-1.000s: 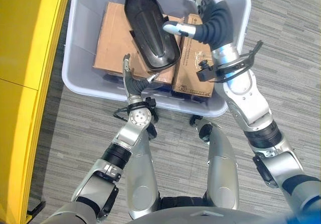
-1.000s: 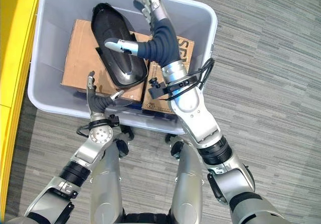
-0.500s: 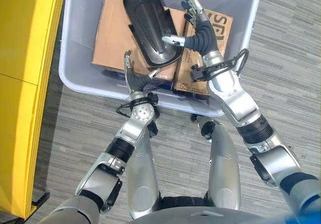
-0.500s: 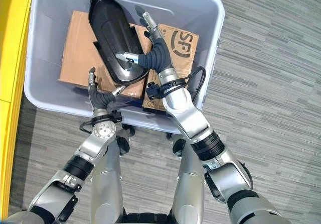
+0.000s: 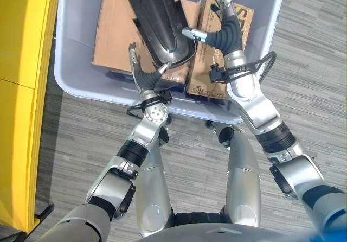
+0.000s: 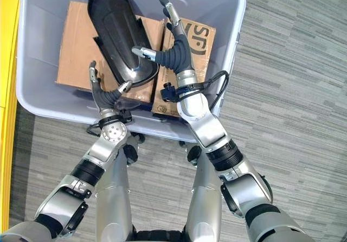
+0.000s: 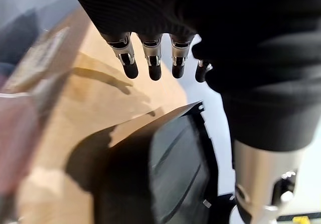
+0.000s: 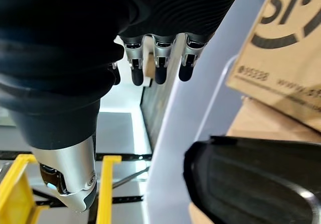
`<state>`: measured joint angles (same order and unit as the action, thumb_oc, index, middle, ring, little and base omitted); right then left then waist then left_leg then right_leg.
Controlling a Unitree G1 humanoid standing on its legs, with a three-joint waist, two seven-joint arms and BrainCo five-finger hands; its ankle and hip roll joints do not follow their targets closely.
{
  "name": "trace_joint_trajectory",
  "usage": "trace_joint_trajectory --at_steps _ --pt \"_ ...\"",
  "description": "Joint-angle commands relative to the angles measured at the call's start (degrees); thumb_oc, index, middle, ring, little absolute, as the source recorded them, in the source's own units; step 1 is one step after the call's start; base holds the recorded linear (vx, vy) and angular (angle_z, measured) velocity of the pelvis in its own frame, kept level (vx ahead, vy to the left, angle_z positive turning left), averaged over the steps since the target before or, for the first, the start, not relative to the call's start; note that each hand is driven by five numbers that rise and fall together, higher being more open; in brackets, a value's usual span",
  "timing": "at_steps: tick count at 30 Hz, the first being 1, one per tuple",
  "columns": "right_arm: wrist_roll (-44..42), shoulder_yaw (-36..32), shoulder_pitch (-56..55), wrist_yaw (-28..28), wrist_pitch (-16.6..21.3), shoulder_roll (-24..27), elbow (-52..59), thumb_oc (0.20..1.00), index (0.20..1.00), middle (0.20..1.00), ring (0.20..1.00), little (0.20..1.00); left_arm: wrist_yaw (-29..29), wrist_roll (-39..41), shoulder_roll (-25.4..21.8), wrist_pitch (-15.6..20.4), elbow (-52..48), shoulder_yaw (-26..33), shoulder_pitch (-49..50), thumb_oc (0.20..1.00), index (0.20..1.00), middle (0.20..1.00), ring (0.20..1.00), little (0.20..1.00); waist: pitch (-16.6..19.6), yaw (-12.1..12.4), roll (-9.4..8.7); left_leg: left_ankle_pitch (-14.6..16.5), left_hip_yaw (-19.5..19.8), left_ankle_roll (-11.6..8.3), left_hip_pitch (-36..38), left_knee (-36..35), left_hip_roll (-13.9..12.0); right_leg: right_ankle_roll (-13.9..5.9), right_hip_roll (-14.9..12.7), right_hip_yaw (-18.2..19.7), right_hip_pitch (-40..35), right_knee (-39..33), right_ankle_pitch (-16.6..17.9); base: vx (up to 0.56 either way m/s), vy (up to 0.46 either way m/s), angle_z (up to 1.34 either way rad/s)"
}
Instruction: Move parts from the plastic box to the shelf.
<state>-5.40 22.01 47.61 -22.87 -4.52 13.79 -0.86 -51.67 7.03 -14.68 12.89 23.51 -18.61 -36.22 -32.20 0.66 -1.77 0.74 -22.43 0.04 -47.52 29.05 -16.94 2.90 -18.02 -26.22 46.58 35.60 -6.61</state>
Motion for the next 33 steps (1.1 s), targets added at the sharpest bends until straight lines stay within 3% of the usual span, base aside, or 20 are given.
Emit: trace_joint_trajectory --at_steps 1,8,10,20,23,26,33 --pt "1.58 -1.52 2.73 -1.04 3.54 0.26 1.25 1.000 1.000 1.000 1.000 1.000 -1.26 -3.61 0.94 3.77 -7.23 0.48 -1.13 1.000 1.000 1.000 1.000 1.000 2.40 -0.09 3.92 0.82 -1.81 -10.70 1.87 -0.39 -5.78 -9.31 -1.76 3.01 2.11 -3.94 1.89 0.00 0.000 0.00" --pt "3.12 0.23 6.95 4.56 4.80 0.11 -2.86 1.000 1.000 1.000 1.000 1.000 -1.96 -2.72 1.03 4.33 -5.85 2.71 -5.66 1.000 1.000 1.000 1.000 1.000 2.40 0.15 4.21 0.61 -1.07 -10.84 0.69 -0.08 -5.79 -9.31 -2.35 3.39 3.39 -2.71 1.64 0.00 -0.005 0.00" --pt "3.19 1.03 8.40 4.43 3.34 -0.28 -4.26 1.000 1.000 1.000 1.000 1.000 -0.97 -2.01 1.12 3.94 -4.59 2.50 -7.42 1.000 1.000 1.000 1.000 1.000 2.40 0.24 4.14 0.58 -0.87 -10.86 0.22 0.08 -5.83 -9.20 -2.49 3.34 3.78 -2.48 1.68 0.00 -0.042 0.04" --pt "7.11 3.56 12.16 3.81 4.16 0.22 -8.25 1.000 1.000 1.000 1.000 1.000 2.41 1.27 1.92 0.77 0.04 0.51 -9.99 1.000 1.000 1.000 1.000 1.000 2.40 0.48 4.18 0.35 -0.58 -11.16 -1.32 0.08 -6.08 -9.49 -3.07 2.84 4.94 -2.84 2.20 0.00 -0.004 0.01" --pt "6.11 3.90 13.05 2.18 3.26 -0.17 -9.41 1.000 1.000 1.000 1.000 1.000 3.23 2.28 2.34 0.83 1.78 -0.02 -10.61 1.000 1.000 1.000 1.000 1.000 2.40 0.55 4.26 0.25 -0.66 -11.19 -1.77 0.17 -6.15 -9.51 -3.13 2.85 5.47 -2.63 2.29 0.00 0.000 0.00" --pt "6.82 3.69 13.76 -6.11 2.30 -0.05 -12.00 1.000 1.000 1.000 1.000 1.000 3.14 3.26 3.40 1.24 4.34 -0.88 -11.76 1.000 1.000 1.000 1.000 1.000 2.40 0.23 4.26 0.13 -0.85 -11.36 -2.76 0.37 -6.45 -9.69 -3.29 3.01 6.50 -2.56 2.57 0.00 0.000 0.00" --pt "9.07 2.61 13.54 -8.98 0.76 0.44 -14.30 1.000 1.000 1.000 1.000 1.000 3.22 2.43 4.86 1.52 4.60 -1.69 -12.62 1.000 1.000 1.000 1.000 1.000 2.40 -0.29 4.53 0.10 -1.26 -11.63 -4.56 0.31 -6.50 -10.01 -3.52 3.31 8.49 -2.89 3.09 0.01 0.009 0.05"
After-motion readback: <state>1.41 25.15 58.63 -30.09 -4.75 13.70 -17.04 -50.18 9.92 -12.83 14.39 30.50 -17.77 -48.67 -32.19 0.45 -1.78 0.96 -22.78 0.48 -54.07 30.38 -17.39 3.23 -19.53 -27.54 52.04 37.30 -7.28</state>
